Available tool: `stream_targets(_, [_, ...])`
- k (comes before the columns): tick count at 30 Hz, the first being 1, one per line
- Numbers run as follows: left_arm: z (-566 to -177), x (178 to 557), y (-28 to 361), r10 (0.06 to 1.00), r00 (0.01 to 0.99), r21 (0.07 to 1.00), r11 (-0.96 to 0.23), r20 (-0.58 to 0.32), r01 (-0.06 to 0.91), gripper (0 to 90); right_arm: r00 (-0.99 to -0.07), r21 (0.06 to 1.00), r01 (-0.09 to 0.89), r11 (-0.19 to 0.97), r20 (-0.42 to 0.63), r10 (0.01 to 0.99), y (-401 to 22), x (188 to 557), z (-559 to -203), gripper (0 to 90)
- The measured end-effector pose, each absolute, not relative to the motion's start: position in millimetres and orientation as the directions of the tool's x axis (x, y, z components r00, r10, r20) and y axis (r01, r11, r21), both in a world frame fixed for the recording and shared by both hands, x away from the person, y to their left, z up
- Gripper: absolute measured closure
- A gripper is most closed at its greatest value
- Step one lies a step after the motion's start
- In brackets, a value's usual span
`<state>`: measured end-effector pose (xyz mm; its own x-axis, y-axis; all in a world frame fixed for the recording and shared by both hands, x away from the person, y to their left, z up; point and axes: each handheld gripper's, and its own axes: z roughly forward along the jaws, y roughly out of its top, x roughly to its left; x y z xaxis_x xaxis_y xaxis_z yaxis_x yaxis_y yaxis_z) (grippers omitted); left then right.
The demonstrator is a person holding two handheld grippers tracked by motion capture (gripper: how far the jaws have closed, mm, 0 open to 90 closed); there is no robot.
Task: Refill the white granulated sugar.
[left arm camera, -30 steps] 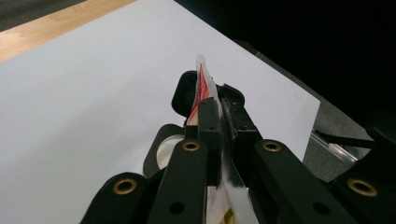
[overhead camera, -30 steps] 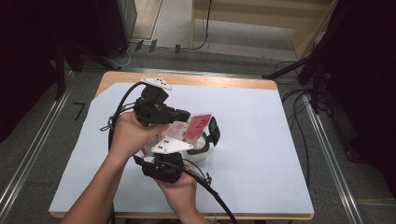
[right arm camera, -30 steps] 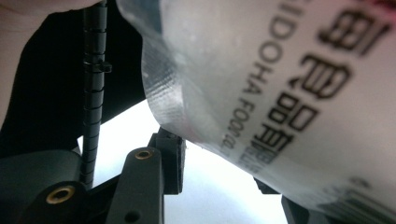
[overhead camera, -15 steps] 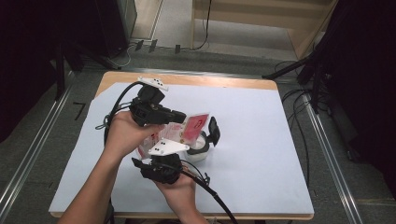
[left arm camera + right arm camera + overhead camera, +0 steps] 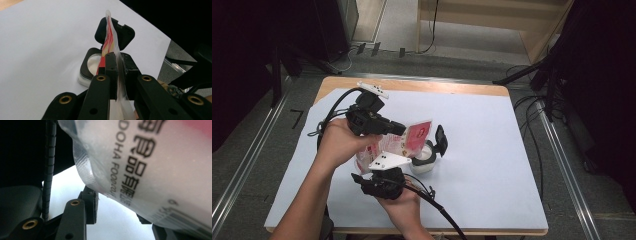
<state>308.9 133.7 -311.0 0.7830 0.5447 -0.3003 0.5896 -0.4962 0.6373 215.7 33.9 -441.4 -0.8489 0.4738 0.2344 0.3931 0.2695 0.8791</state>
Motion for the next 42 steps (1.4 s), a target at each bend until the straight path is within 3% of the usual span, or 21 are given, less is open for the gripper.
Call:
stream_targets(31, [-329, 316, 137, 0.531, 0.774, 0.574, -0.533, -0.343, 0.621, 83.6, -0.883, 0.88, 0.34, 0.333, 0.177, 0.434, 37, 209, -463, 58.5])
stream_targets(42, [-339, 323, 142, 0.524, 0.75, 0.548, -0.517, -0.404, 0.657, 83.0, -0.886, 0.872, 0.335, 0.358, 0.162, 0.434, 39, 208, -468, 58.5])
